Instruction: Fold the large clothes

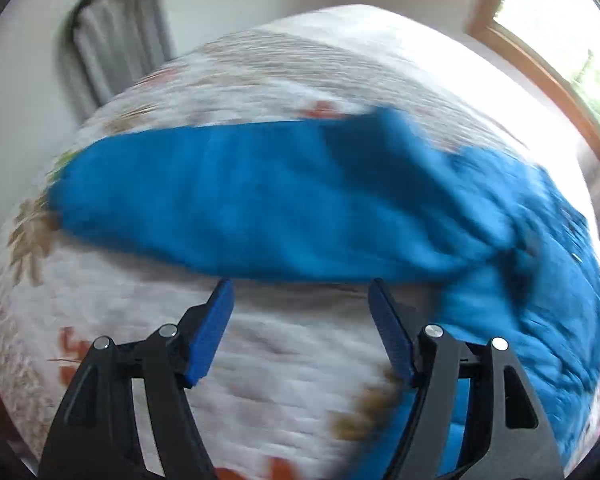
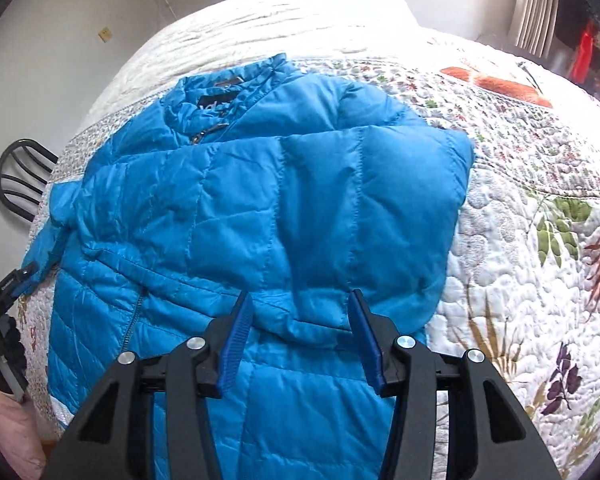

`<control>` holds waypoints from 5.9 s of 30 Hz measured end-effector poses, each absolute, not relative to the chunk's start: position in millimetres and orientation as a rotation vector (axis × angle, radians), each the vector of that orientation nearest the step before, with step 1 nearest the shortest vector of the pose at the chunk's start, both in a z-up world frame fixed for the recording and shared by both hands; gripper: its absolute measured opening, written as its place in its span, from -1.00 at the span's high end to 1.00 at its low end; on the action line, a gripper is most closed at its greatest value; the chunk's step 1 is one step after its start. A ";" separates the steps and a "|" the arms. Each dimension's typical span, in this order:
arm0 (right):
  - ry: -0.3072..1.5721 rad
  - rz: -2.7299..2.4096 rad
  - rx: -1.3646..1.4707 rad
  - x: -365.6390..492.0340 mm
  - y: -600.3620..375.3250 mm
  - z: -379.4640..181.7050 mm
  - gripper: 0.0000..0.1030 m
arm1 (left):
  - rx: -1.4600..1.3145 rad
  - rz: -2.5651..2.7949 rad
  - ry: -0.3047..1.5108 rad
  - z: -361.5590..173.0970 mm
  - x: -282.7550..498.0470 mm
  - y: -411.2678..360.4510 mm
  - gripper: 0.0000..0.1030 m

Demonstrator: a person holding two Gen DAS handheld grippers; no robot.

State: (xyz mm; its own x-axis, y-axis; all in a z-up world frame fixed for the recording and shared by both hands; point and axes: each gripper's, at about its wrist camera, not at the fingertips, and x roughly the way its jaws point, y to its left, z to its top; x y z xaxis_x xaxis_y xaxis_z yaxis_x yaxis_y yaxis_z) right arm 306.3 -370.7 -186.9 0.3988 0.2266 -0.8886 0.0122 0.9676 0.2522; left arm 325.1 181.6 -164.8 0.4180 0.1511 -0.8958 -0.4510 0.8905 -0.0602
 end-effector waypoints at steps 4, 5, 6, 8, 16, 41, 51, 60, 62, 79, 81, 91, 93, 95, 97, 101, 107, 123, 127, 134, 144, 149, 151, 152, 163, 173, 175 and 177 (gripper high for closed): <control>1.166 0.109 0.216 311.0 -373.4 -191.0 0.03 | -0.422 0.548 1.086 -175.3 303.5 266.5 -0.32; 1.168 0.106 0.216 310.9 -374.3 -192.0 0.03 | -0.437 0.583 1.089 -177.7 299.9 283.3 -0.32; 1.173 0.102 0.214 311.2 -375.5 -193.4 0.03 | -0.450 0.603 1.089 -177.1 299.9 298.4 -0.32; 1.182 0.091 0.204 313.0 -375.5 -197.1 0.03 | -0.490 0.632 1.082 -180.9 298.6 320.9 -0.31; 1.209 0.067 0.190 314.9 -375.7 -208.8 0.03 | -0.659 0.616 1.067 -200.5 305.5 368.0 -0.25; 1.224 0.013 0.150 315.7 -359.7 -210.6 0.02 | -0.322 0.238 0.798 -83.4 338.2 175.4 0.95; 1.217 0.024 0.141 314.3 -358.3 -212.6 0.01 | -0.216 -0.137 0.850 -97.4 355.4 11.1 0.95; 1.222 0.031 0.125 315.8 -355.4 -218.7 -0.02 | -0.161 -0.242 1.027 -163.7 376.6 -63.2 0.93; 1.222 0.029 0.117 316.0 -354.1 -219.6 -0.03 | -0.152 -0.243 1.083 -183.6 383.7 -68.7 0.92; 1.203 0.133 0.120 318.3 -322.9 -198.2 -0.04 | -0.092 -0.215 1.060 -135.8 337.6 -43.9 0.22; 1.200 0.186 0.119 321.5 -306.9 -191.6 -0.04 | -0.074 -0.181 1.033 -126.8 333.9 -33.2 0.18; 1.200 0.409 0.023 348.9 -197.9 -159.4 -0.10 | -0.065 0.062 1.068 -139.8 371.3 45.9 0.16; 1.203 0.435 -0.002 352.9 -176.3 -157.5 -0.16 | -0.083 0.062 1.087 -144.9 375.4 55.8 0.16; 1.218 0.449 -0.008 358.1 -160.7 -159.7 -0.18 | -0.080 0.067 1.097 -148.9 380.1 57.9 0.16; 1.235 0.469 -0.005 362.9 -147.4 -163.6 -0.18 | -0.091 0.061 1.102 -151.6 380.3 61.0 0.16; 1.273 0.486 0.015 374.1 -135.9 -178.9 0.14 | -0.093 0.048 1.102 -153.9 381.2 60.7 0.16; 1.265 0.532 0.069 373.0 -146.1 -181.5 0.83 | -0.087 0.028 1.097 -153.5 379.8 49.7 0.16; 1.213 0.255 0.211 340.8 -303.9 -160.7 0.90 | -0.054 -0.099 1.067 -141.9 382.3 -16.3 0.15; 1.235 0.166 0.219 337.7 -333.0 -175.7 1.00 | -0.025 -0.118 1.112 -161.5 388.8 -36.1 0.15; 1.268 0.153 0.382 330.2 -371.6 -205.2 0.93 | 0.032 -0.092 1.140 -185.3 391.3 -46.0 0.15; 1.183 0.125 0.450 329.3 -409.2 -192.1 -0.04 | -0.004 -0.132 1.115 -169.0 389.6 -55.7 0.14; 1.221 0.136 0.482 353.2 -411.2 -210.6 0.24 | -0.010 -0.137 1.127 -176.1 394.7 -67.8 0.14; 1.212 0.154 0.471 352.9 -409.6 -208.3 0.70 | -0.004 -0.131 1.130 -179.3 395.2 -68.4 0.14; 1.210 0.145 0.454 351.5 -409.2 -206.1 0.72 | -0.004 -0.130 1.131 -180.6 395.7 -68.3 0.13; 1.248 0.060 0.363 352.9 -397.4 -222.6 0.70 | 0.024 -0.142 1.159 -198.6 402.5 -71.6 0.12; 1.151 0.139 0.269 326.9 -346.2 -168.2 0.51 | 0.005 -0.159 1.087 -163.1 380.8 -91.8 0.06; 1.172 0.164 0.242 335.0 -329.2 -174.2 0.55 | 0.031 -0.172 1.100 -169.3 381.7 -104.0 0.06; 1.189 0.177 0.228 345.2 -315.4 -184.5 0.56 | 0.043 -0.179 1.120 -177.3 383.3 -109.9 0.06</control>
State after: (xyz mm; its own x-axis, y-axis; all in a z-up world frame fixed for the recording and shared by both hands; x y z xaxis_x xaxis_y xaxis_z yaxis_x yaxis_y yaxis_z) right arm 345.2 -315.4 -184.5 0.3630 0.2553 -0.8961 -0.0163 0.9633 0.2678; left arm 383.3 -109.9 -177.3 0.4233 -0.1209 -0.8979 0.1643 0.9849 -0.0552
